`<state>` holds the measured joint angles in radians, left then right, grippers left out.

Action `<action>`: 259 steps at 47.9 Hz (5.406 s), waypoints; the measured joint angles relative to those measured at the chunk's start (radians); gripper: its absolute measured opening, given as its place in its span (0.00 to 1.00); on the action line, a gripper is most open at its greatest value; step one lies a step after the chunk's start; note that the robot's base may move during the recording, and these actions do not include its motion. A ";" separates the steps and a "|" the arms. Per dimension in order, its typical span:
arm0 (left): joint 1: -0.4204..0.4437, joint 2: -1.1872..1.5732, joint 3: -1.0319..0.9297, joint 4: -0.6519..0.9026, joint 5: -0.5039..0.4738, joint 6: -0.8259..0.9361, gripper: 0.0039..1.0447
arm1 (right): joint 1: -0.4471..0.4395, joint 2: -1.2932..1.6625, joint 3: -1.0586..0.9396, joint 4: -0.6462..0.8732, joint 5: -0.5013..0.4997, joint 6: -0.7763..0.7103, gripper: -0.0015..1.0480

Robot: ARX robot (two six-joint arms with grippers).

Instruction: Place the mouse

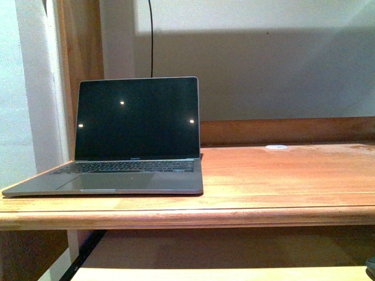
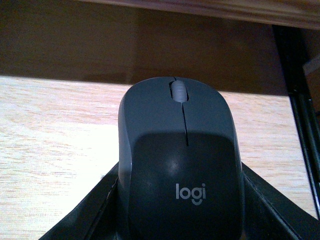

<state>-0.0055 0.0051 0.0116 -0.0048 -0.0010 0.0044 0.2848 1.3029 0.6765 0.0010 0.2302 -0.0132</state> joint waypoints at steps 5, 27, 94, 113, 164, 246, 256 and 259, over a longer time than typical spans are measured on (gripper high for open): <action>0.000 0.000 0.000 0.000 0.000 0.000 0.93 | -0.023 -0.035 0.000 -0.026 -0.021 0.002 0.54; 0.000 0.000 0.000 0.000 0.000 0.000 0.93 | -0.064 -0.200 0.140 -0.219 -0.056 0.105 0.54; 0.000 0.000 0.000 0.000 0.000 0.000 0.93 | 0.345 0.552 0.906 -0.318 0.396 0.348 0.54; 0.000 0.000 0.000 0.000 0.000 0.000 0.93 | 0.348 0.596 0.913 -0.261 0.401 0.332 0.59; 0.000 0.000 0.000 0.000 0.000 0.000 0.93 | -0.322 -0.066 -0.017 0.310 -0.769 -0.024 0.93; 0.000 0.000 0.000 0.000 0.000 0.000 0.93 | -0.282 0.143 -0.386 0.879 -0.985 -0.095 0.93; 0.000 0.000 0.000 0.000 0.000 0.000 0.93 | -0.142 0.265 -0.289 0.951 -0.705 -0.010 0.93; 0.000 0.000 0.000 0.000 0.000 0.000 0.93 | -0.113 0.293 -0.259 0.956 -0.634 0.002 0.93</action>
<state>-0.0055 0.0051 0.0116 -0.0048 -0.0006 0.0044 0.1719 1.5959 0.4171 0.9565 -0.4038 -0.0116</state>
